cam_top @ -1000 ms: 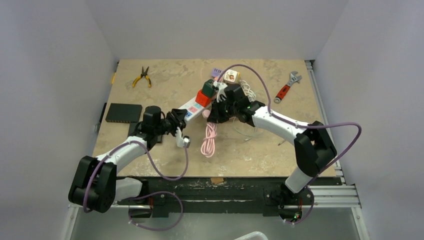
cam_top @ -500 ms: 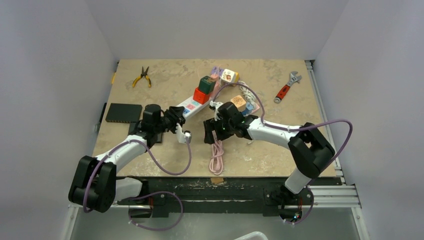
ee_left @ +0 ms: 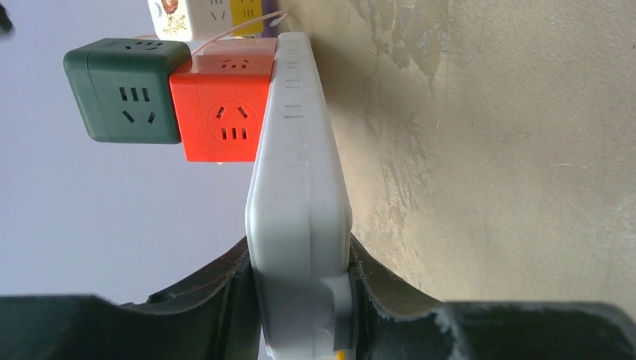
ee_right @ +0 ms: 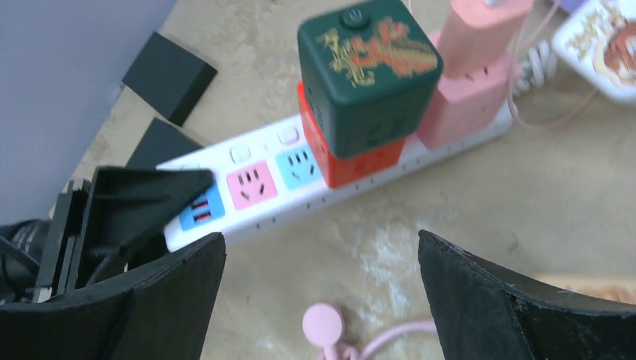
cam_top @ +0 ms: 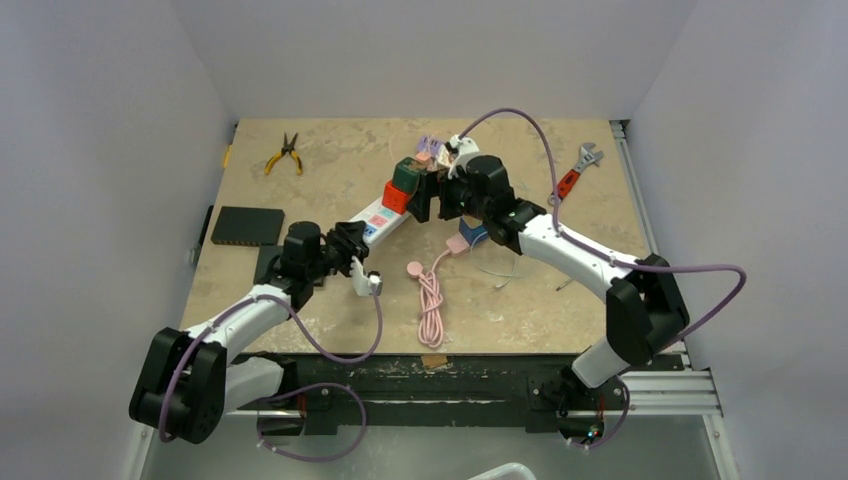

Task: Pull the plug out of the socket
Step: Place the plug at the center of the board.

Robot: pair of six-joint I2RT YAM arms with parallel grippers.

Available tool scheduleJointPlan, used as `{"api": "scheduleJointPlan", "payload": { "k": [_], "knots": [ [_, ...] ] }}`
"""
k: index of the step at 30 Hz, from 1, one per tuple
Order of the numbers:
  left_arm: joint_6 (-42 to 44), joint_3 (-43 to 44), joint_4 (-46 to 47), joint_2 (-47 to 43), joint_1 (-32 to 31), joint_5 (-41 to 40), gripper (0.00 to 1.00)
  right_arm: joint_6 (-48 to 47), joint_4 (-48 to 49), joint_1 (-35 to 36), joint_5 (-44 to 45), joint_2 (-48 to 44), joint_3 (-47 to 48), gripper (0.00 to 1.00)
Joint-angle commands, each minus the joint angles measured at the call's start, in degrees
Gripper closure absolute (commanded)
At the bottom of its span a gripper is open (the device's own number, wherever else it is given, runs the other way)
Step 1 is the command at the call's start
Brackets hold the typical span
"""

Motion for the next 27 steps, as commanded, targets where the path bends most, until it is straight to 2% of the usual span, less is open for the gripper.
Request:
{"api": "scheduleJointPlan", "payload": {
  "k": [1,7,27],
  "knots": [
    [-6.65,-1.55,-5.83,-1.20,-0.04,-4.09,1.00,-1.76,11.70,-1.05,-1.67,6.68,2.93,0.01],
    [-8.19,-1.47,-6.02,-1.61,-0.04,-4.49,1.00,-2.26,20.94,-1.99,-6.18,12.73,2.74,0.01],
    [-9.28,0.02,-7.41,-1.83,-0.33,-5.50,1.00,-0.53,30.72,-2.01,-8.52,23.85,7.20,0.02]
  ]
}}
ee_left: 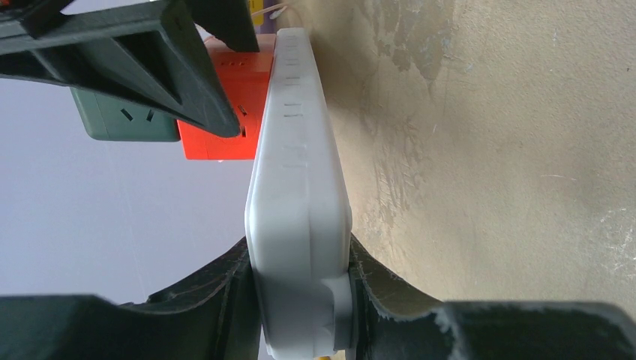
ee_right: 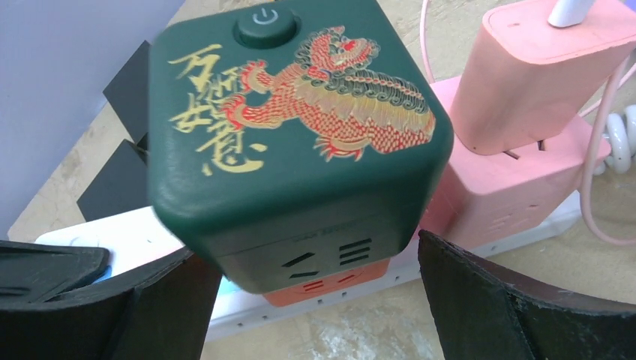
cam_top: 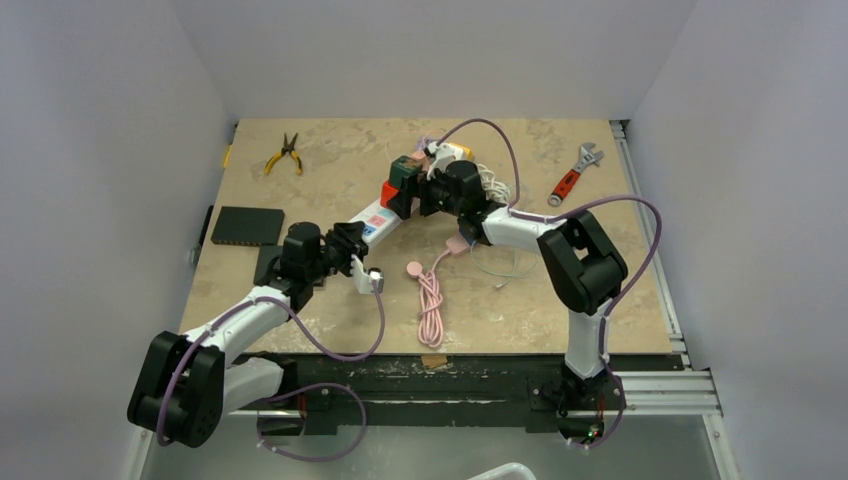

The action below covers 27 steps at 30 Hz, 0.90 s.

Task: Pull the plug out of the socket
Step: Place the plug at the center of the board, then remove the plug from the socket.

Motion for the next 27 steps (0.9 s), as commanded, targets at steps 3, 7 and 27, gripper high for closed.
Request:
{"api": "scheduleJointPlan", "payload": {
  "k": [3,7,27],
  "knots": [
    [-3.69,0.46,-7.24,-0.37,0.10,-4.14,1.00,1.83,6.38,-0.03,-2.07,1.63,3.01,0.04],
    [-3.70,0.65,-7.22,-0.45,0.00,-4.16,1.00,2.97,6.84,-0.02,-3.37,3.28,4.03,0.10],
    [-2.20,1.07,-9.72,-0.30,-0.05,-4.64,1.00,0.24,5.03,1.91,1.08,1.36,5.76,1.00]
  ]
}}
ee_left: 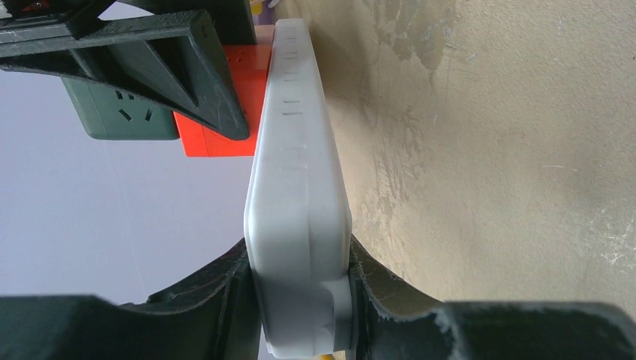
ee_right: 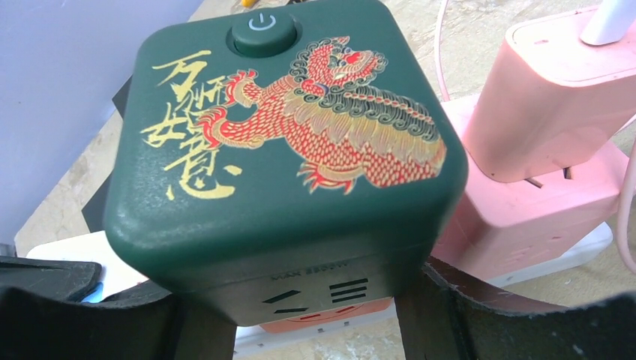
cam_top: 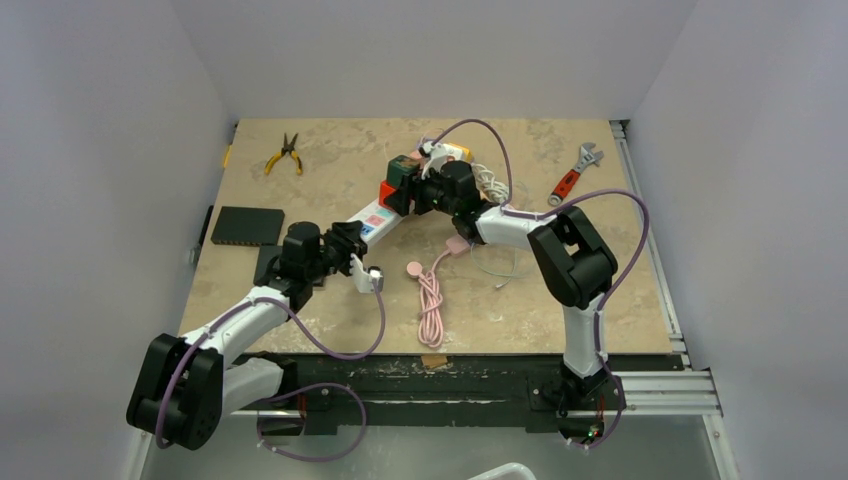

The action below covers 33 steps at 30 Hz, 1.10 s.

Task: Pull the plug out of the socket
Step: Remove the plug from the socket.

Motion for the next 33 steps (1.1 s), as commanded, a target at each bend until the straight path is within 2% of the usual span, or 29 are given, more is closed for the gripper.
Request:
{"api": "scheduleJointPlan", "payload": {
  "k": [1,16,25,33],
  "knots": [
    [-1.49,0.75,-8.70,0.31,0.02,-3.15,1.00,-1.98,0.85,0.94,2.54,-3.65,3.41,1.00],
    [-0.18,0.52,-11.44,0.38,0.05,-3.59,1.00,-0.29,-0.07,-2.99,2.34,-5.36,5.36,1.00],
    [0.27,0.54,-14.02,0.22,0.05,-4.19,1.00,4.08,1.92,-8.16,2.06,-6.97,4.60,1.00],
    [-0.11,0.98,-14.41,0.32,0.01,-4.44,1.00,3.63,1.81,-8.11,4.05,-8.31,3.19,1.00]
  ]
}}
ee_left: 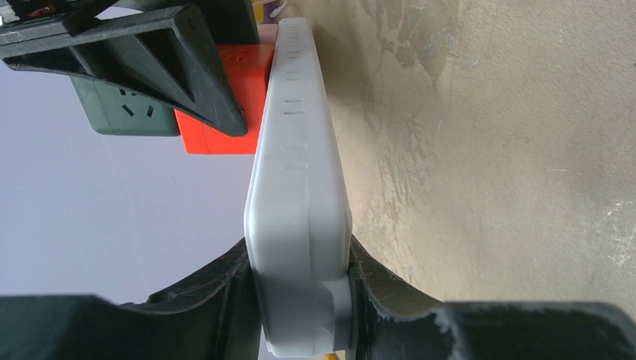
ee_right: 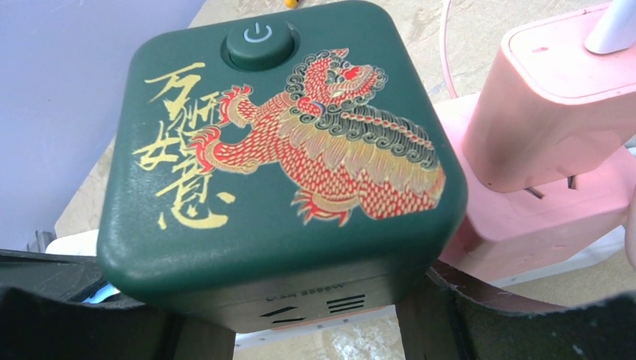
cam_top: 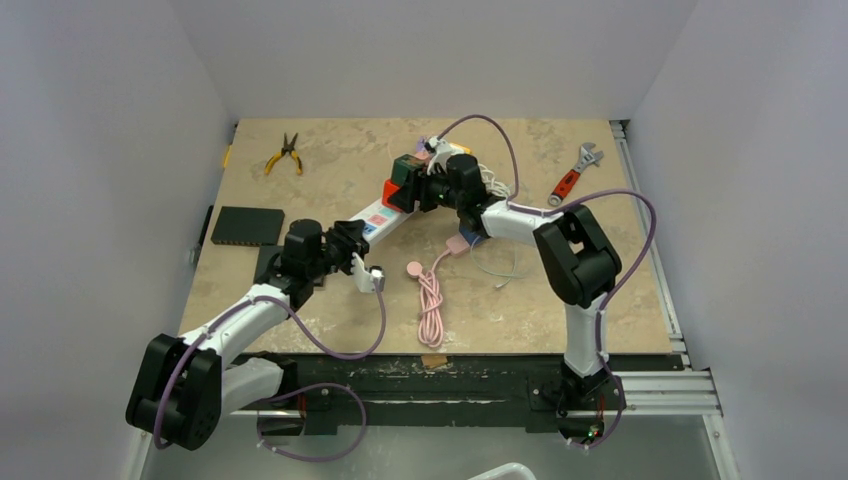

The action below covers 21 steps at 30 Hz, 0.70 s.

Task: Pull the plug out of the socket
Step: Remove the plug from the socket.

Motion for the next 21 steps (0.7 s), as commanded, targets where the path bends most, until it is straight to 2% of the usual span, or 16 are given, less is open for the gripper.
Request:
{"api": "scheduleJointPlan", "payload": {
  "k": [1,7,14,21],
  "knots": [
    [-1.19,-0.56,-11.82,0.42,0.64,-4.34,1.00,0.38,6.02,-4.52,8.92,-8.13,1.39,1.00],
    [-1.29,0.31,-12.36,0.77,0.64,-4.31,1.00,-8.00,-0.03,1.31,13.32,-8.73,4.20,1.00],
    [-1.08,0.26,-12.70,0.53,0.64,-4.41,1.00,0.32,-3.73,-3.02,12.35,-5.15,10.49,1.00],
    [-0.61,-0.04,-12.99,0.27,0.67,-4.48,1.00,1.15,-2.41,-3.80,13.01,-5.01,11.90,1.00]
  ]
}}
